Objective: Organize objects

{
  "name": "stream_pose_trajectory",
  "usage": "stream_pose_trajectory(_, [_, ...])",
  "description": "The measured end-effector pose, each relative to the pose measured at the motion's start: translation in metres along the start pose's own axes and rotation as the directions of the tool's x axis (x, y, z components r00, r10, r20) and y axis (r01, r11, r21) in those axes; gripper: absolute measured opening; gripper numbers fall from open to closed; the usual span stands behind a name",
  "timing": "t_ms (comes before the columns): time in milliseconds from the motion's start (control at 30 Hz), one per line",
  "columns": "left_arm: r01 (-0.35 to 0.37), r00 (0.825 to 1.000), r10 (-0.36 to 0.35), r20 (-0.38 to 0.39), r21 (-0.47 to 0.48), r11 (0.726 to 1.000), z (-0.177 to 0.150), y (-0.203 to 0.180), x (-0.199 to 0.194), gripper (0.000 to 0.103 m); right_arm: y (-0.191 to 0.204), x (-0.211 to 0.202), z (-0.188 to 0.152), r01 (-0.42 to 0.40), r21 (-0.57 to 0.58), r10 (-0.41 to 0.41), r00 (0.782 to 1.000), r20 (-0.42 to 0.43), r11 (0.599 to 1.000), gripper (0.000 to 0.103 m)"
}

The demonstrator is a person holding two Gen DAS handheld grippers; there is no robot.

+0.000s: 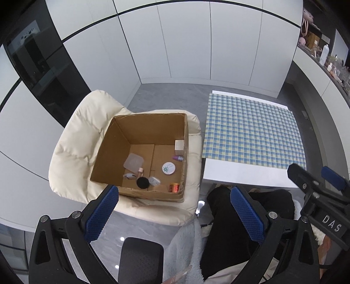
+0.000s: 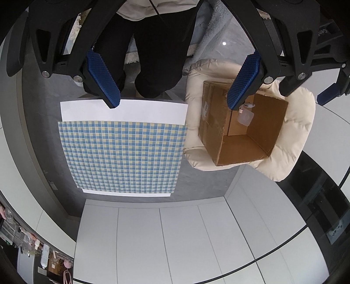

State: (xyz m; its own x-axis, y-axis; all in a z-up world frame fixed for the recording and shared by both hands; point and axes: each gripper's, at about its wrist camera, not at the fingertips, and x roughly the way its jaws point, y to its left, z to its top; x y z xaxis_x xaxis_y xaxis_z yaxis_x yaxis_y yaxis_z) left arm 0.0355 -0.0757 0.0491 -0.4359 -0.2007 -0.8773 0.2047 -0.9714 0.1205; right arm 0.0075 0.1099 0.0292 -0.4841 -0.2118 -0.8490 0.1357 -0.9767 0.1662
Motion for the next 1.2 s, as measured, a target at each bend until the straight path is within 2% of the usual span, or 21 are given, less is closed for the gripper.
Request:
stream_pose_trajectory(300, [0.029, 1.0, -0.029, -0.008, -0.021, 0.999, 0.004, 0.003, 0.009, 0.102, -0.004, 0.003, -0.003, 0.016, -0.003, -0.016, 1.0, 0.0, 1.0, 0.1])
stream_pose_trajectory(967, [-0.033, 0.999, 0.033, -0.005, -0.025, 0.999, 0.0, 0.017, 0.015, 0.102, 0.019, 0.006, -0.008, 0.004, -0.046, -0.004, 1.0, 0.006, 0.999, 0.1])
stream_pose_trajectory(1200, [-0.034, 0.999, 0.034, -0.003, -0.027, 0.999, -0.001, 0.02, 0.016, 0.102, 0.025, 0.009, -0.01, 0.003, -0.063, -0.004, 1.0, -0.003, 0.998, 0.1])
